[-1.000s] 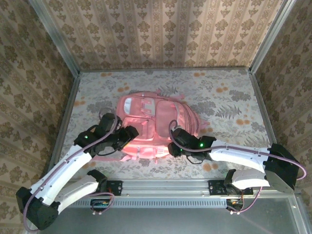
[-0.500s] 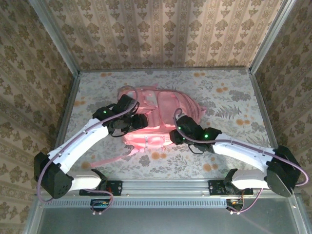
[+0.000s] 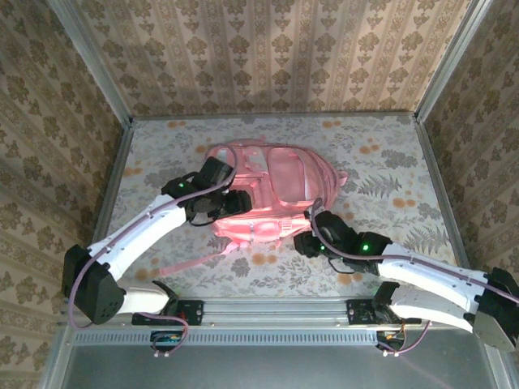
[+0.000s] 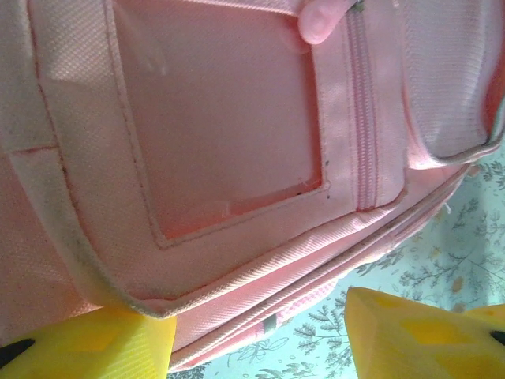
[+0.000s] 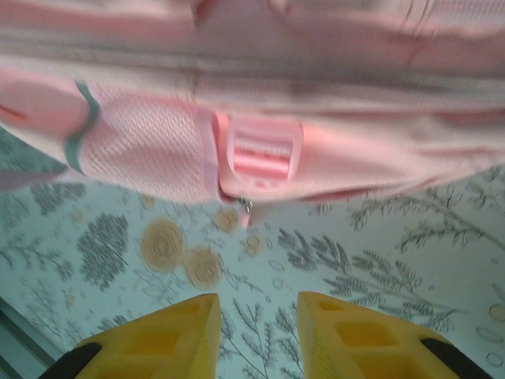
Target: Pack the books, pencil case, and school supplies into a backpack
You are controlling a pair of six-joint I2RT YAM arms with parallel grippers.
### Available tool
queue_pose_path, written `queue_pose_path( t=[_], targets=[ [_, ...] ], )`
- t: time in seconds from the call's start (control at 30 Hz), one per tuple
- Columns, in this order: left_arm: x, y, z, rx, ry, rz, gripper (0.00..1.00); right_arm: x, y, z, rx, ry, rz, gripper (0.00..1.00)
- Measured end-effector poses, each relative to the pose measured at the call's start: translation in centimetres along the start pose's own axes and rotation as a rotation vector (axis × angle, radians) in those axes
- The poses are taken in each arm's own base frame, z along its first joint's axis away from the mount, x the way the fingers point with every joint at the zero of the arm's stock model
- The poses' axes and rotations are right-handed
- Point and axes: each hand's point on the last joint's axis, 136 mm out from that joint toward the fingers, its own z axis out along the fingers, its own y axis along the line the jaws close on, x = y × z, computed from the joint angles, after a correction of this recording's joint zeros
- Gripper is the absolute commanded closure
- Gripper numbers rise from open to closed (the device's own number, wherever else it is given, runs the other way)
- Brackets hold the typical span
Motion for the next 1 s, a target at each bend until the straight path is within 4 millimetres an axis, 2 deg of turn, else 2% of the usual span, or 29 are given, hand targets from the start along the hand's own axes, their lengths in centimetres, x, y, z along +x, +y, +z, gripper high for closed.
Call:
queue_pose_path(
  t=[0.07, 0.17, 0.23, 0.37, 0.43, 0.6, 0.7, 0.83, 1.0],
  targets=[
    [0.1, 0.2, 0.1, -0.008, 0.001, -0.010, 0.43, 1.3, -0.2, 1.3, 0.006, 0.028, -0.011, 0.54],
    [-0.1, 0.2, 0.1, -0.006, -0.009, -0.016, 0.44, 2.5, -0.7, 2.7, 0.012, 0.062, -0.024, 0.50],
    [-0.2, 0.1, 0.1, -0.004, -0.012, -0.020, 0.44, 2.2, -0.3, 3.0, -0.013, 0.038, -0.045, 0.49],
    [-0.3, 0.0, 0.1, 0.002, -0.018, -0.036, 0.45, 0.6, 0.7, 2.9, -0.101, -0.109, -0.130, 0.40],
    [-0.4, -0.1, 0.1, 0.007, -0.021, -0.046, 0.46, 0.9, 0.5, 2.9, -0.136, -0.189, -0.188, 0.37],
    [-0.8, -0.7, 0.0, 0.040, -0.029, -0.058, 0.47, 4.6, -2.1, 4.8, -0.120, -0.215, -0.298, 0.38],
    [-1.0, -1.2, 0.2, 0.064, -0.029, -0.057, 0.47, 5.7, -2.2, 5.8, -0.121, -0.205, -0.337, 0.39],
    [-1.3, -1.7, 0.6, 0.092, -0.021, -0.061, 0.47, 5.3, -0.7, 6.9, -0.155, -0.240, -0.358, 0.39],
    [-1.6, -2.0, 0.7, 0.116, -0.017, -0.069, 0.48, 3.7, -0.1, 8.6, -0.131, -0.292, -0.347, 0.40]
  ],
)
